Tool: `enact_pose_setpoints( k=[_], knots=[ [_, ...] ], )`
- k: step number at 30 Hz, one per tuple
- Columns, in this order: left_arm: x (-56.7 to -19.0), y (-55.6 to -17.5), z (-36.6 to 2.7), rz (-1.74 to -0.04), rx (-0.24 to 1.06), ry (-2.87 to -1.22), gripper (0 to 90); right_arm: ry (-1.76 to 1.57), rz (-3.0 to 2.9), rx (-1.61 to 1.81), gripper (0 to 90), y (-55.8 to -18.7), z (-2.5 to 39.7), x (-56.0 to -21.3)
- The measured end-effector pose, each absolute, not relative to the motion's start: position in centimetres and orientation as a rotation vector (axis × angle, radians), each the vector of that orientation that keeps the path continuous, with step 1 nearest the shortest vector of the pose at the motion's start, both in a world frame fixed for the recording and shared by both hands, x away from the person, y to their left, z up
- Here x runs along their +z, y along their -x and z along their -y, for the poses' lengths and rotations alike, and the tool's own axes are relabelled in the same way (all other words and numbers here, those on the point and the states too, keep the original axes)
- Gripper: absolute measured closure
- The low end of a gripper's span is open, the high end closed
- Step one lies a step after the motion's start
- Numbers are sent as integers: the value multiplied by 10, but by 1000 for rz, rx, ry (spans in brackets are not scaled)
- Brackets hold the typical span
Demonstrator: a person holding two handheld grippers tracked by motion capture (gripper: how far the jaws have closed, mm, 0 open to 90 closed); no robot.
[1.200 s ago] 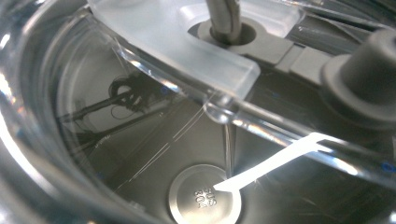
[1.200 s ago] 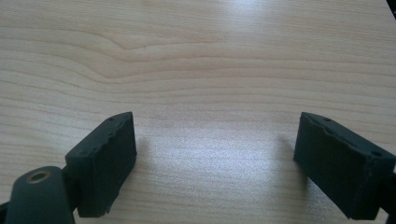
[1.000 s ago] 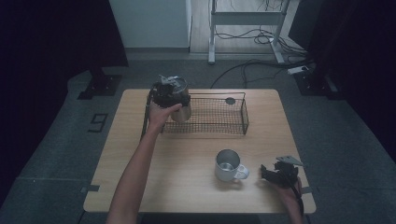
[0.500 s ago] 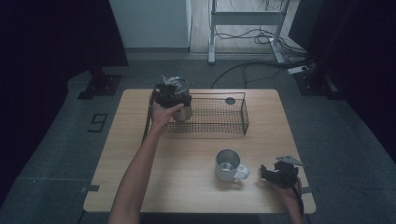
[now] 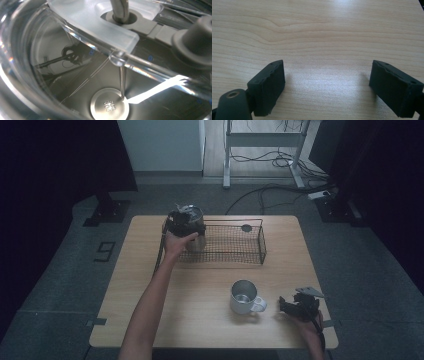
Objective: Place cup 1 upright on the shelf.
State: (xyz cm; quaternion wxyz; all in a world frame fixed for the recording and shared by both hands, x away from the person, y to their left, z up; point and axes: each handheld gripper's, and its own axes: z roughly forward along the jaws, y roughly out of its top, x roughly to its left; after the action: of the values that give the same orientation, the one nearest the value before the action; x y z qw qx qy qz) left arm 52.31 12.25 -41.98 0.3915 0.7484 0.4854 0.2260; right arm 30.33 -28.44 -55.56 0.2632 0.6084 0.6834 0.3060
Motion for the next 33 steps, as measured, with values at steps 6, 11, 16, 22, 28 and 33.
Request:
enact_pose_setpoints(
  k=[6,11,16,22,28,33],
  knots=[
    [-431,-526,-124,-1258,565,-1901,41,-1644,-1848,827,128,-303,284,-556],
    [-437,-526,-125,-1282,546,-1897,41,-1644,-1848,827,129,-303,284,-556],
    [-441,-527,-123,-1285,565,-1912,41,-1644,-1849,827,129,-303,284,-556],
    [-446,-529,-121,-1291,565,-1928,41,-1644,-1848,827,129,-303,284,-556],
    [-452,-528,-118,-1292,566,-1935,40,-1644,-1849,828,130,-303,284,-556],
    [-459,-527,-115,-1310,581,-1942,40,-1644,-1849,827,130,-303,284,-556]
  ],
)
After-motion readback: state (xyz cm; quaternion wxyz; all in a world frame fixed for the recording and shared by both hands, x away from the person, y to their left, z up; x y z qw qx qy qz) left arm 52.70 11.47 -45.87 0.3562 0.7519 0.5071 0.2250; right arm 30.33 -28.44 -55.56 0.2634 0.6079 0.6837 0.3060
